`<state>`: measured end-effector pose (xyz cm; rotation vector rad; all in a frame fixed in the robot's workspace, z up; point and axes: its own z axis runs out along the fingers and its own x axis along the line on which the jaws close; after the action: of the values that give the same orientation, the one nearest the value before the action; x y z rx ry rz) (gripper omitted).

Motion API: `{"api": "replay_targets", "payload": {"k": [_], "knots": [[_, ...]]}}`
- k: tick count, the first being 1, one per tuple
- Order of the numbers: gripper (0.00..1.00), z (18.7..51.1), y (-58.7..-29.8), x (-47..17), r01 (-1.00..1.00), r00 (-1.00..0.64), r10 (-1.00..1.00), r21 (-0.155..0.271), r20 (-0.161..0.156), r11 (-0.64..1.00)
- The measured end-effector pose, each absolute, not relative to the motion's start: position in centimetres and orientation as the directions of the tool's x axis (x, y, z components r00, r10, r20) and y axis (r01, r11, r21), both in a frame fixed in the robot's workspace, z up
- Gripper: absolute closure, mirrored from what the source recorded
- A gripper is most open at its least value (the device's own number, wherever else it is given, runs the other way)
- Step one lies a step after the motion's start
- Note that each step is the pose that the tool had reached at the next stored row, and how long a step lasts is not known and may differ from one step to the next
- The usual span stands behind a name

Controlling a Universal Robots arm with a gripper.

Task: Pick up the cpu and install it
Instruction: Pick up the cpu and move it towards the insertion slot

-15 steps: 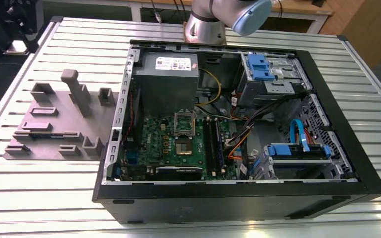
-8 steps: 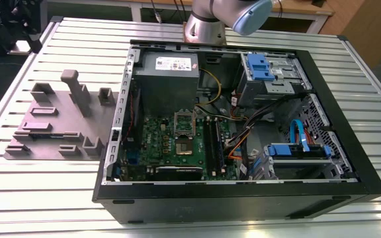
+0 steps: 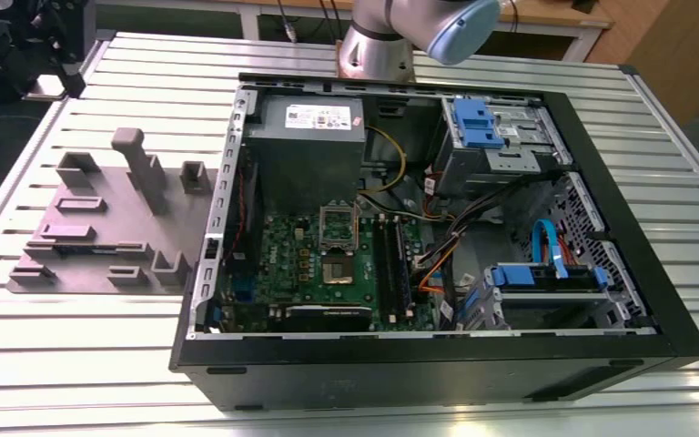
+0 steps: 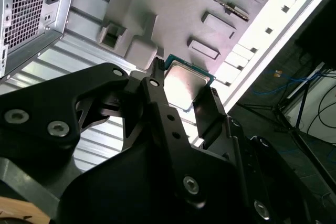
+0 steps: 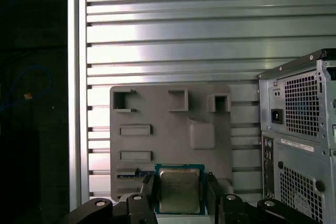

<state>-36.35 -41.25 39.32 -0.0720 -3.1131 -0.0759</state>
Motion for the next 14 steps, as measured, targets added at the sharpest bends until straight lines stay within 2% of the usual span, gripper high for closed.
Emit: {"api": "replay_targets", "payload": {"k": [14], "knots": [[0.53, 39.3, -41.3, -35.0, 0.047, -0.999, 0.046, 0.048, 0.028, 0.998]]}}
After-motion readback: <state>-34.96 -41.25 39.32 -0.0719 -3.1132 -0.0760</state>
